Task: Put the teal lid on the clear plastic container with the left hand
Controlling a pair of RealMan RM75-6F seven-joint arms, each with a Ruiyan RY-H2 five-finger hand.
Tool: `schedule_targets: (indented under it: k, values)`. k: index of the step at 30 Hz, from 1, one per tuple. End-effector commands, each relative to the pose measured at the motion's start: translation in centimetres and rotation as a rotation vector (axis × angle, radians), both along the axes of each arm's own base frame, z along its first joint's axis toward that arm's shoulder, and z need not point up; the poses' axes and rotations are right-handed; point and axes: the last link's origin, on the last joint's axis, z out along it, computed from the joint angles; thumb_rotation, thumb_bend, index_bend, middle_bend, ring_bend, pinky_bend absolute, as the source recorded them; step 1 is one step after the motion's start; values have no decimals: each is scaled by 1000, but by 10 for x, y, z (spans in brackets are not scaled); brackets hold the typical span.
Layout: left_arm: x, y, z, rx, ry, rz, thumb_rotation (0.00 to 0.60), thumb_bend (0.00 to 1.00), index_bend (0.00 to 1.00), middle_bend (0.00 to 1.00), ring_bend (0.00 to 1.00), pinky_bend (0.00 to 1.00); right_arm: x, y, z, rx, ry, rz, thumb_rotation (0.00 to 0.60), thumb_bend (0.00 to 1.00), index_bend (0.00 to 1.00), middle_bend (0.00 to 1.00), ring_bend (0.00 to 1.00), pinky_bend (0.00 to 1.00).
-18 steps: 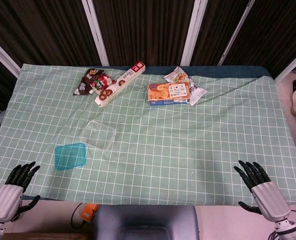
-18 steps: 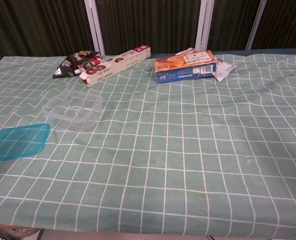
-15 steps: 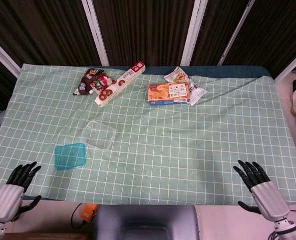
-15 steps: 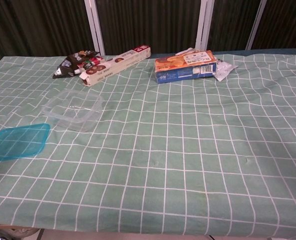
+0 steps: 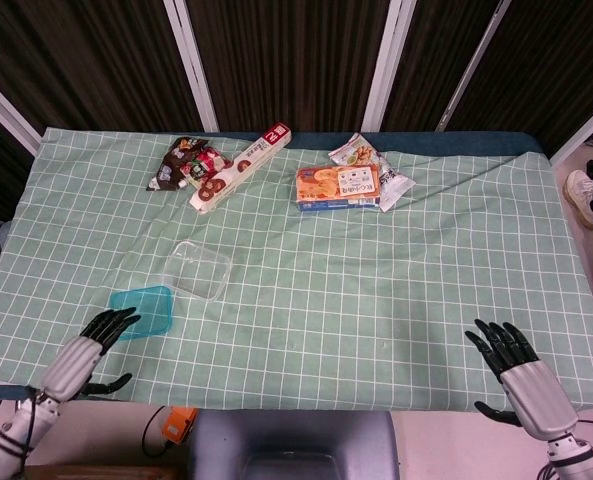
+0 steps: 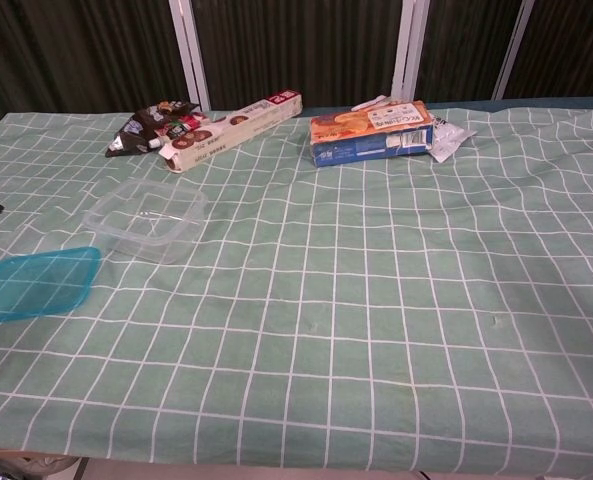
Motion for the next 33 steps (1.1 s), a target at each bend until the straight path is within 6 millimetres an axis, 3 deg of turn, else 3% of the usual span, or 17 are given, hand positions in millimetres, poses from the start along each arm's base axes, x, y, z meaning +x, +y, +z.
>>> schedule_targets:
  k: [1,12,33]
  values:
    - [-2,42,-19,-39,-32,43,600,241,0,0,0,0,0,-1,0,-2,1,-6,600,185,28,109,0,0]
    - [-18,75,-40,-101,-46,167,600,232,0,0,0,0,0,-4,-1,0,3,-15,600,186,28,109,0,0]
    - [-25,94,-54,-125,31,215,600,232,0,0,0,0,0,-3,0,5,-2,-12,600,185,37,109,0,0]
